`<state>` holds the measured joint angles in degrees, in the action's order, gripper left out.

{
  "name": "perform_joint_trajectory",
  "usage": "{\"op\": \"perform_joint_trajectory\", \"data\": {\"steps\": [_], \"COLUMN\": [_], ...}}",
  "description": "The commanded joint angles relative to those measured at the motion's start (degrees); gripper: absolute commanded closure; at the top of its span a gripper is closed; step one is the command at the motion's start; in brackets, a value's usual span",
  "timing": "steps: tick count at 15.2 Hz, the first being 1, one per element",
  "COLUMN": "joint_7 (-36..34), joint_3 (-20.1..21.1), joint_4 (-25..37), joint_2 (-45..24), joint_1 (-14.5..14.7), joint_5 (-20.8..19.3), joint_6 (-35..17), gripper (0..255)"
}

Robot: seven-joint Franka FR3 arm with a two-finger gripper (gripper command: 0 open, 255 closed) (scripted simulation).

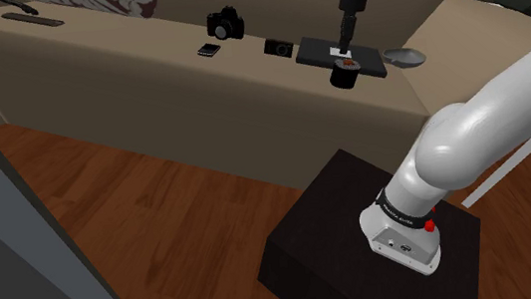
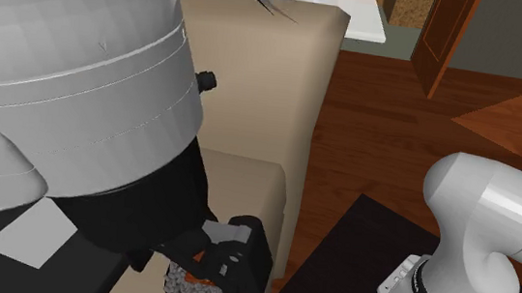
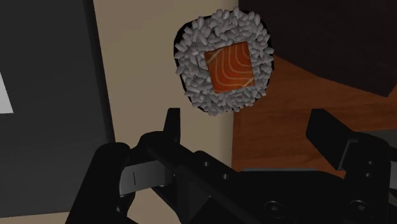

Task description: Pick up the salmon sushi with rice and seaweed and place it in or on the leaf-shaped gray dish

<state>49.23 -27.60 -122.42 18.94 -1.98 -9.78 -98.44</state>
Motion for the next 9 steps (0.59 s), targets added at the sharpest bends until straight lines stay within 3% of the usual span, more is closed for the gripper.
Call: {"op": "perform_joint_trajectory", "data": {"steps": [1,9], "joint_7": [1.0,0.9], "joint_3": [-0.6,-1.1], "joint_4": [-0.6,-4.8], "joint_2": [-1.1,-1.2], "joint_1": [0.0,-0.2], "joint_5": [0.0,-0.3], "joint_6": [-1.7,-5.9], "gripper": [0,0]}}
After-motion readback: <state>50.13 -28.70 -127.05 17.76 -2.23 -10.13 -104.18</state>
